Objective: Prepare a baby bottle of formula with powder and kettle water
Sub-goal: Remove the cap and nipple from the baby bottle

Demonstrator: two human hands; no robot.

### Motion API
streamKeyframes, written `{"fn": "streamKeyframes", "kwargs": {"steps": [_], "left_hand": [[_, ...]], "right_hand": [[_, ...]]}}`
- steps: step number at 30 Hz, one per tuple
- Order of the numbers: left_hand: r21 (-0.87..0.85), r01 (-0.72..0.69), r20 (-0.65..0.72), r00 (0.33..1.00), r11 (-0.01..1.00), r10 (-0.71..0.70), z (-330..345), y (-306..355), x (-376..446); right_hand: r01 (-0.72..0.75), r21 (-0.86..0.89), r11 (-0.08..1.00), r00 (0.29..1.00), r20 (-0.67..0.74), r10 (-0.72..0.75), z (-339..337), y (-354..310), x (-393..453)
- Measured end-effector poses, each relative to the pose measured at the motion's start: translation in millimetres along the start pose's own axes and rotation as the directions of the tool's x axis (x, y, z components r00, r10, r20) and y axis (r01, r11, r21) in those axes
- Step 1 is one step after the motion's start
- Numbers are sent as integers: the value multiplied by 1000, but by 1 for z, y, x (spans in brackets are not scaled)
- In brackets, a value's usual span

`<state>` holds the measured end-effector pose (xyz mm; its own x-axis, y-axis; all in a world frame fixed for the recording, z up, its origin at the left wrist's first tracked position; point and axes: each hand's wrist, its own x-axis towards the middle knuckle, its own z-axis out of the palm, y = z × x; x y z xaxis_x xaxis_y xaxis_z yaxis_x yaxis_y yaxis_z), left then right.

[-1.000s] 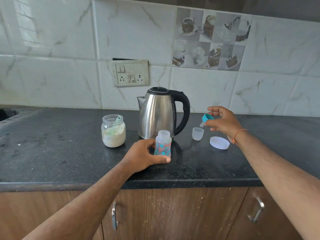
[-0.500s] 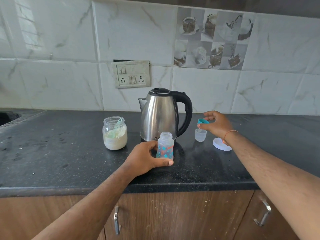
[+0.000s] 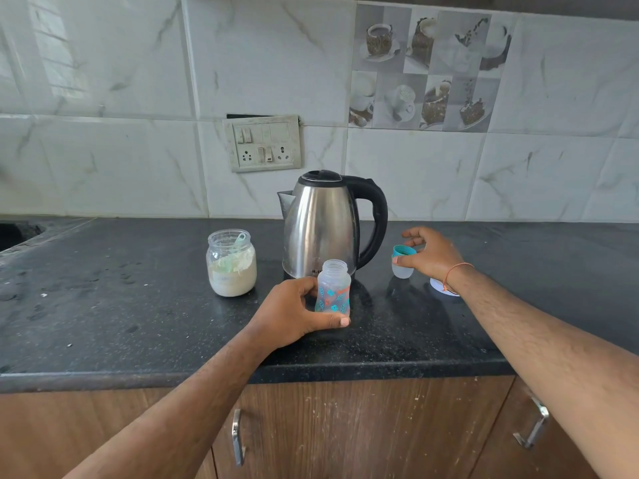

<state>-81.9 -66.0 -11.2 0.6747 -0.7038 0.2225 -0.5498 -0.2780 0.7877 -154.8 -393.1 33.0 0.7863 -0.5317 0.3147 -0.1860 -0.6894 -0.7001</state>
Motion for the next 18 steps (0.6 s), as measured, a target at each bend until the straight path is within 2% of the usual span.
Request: {"fn": "streamKeyframes", "kwargs": {"steps": [11, 14, 16, 18], "left_hand": [[18, -6, -2, 1000, 1000, 6, 1, -3, 3], [10, -8, -7, 1000, 1000, 8, 2, -6, 4], [15, -6, -6, 1000, 1000, 6, 2, -8, 5], [18, -2, -2, 1000, 1000, 2, 2, -9, 6]], "right_hand": [[-10, -35, 999, 1000, 6, 10, 1, 5, -5], [12, -97, 995, 1000, 17, -10, 0, 3, -13], [41, -147, 988, 999, -16, -44, 0, -1, -25], [100, -153, 983, 987, -106, -117, 3, -6, -40]]}}
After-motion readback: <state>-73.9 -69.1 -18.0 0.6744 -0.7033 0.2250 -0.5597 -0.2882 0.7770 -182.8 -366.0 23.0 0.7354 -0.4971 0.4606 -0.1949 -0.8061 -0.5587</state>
